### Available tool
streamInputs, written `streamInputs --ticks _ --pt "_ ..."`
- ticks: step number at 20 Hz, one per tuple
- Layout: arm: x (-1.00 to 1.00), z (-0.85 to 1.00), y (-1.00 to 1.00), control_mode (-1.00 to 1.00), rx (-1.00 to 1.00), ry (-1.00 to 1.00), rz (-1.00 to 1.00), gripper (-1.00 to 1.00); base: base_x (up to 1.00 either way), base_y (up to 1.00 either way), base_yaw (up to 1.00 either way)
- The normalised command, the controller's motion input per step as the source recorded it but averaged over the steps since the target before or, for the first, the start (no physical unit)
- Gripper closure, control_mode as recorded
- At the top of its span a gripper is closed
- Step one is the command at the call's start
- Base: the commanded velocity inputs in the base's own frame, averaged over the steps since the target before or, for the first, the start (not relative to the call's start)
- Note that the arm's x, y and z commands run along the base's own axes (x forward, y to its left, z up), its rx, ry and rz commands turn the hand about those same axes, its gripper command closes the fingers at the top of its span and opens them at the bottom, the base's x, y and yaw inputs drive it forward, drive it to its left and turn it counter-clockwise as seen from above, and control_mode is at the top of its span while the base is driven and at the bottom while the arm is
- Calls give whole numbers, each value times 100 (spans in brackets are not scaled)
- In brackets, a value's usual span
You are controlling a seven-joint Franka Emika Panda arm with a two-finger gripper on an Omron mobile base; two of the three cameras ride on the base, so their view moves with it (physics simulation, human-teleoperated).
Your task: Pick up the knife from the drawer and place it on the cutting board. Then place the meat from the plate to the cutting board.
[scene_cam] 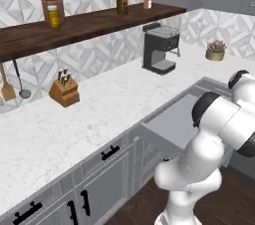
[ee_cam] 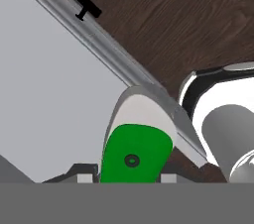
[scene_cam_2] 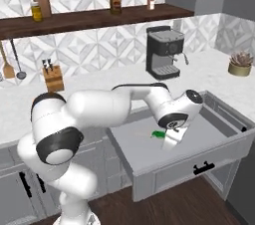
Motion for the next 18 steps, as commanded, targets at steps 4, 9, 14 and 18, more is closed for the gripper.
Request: streamInputs --ticks 4,9,14,18 --pt "0 0 0 100 0 0 0 100 -74 0 70" --pt "0 0 0 100 0 0 0 100 -37 2 82" --pt "0 0 0 100 0 0 0 100 -5 10 86" --pt "0 0 0 100 0 0 0 100 0 3 89"
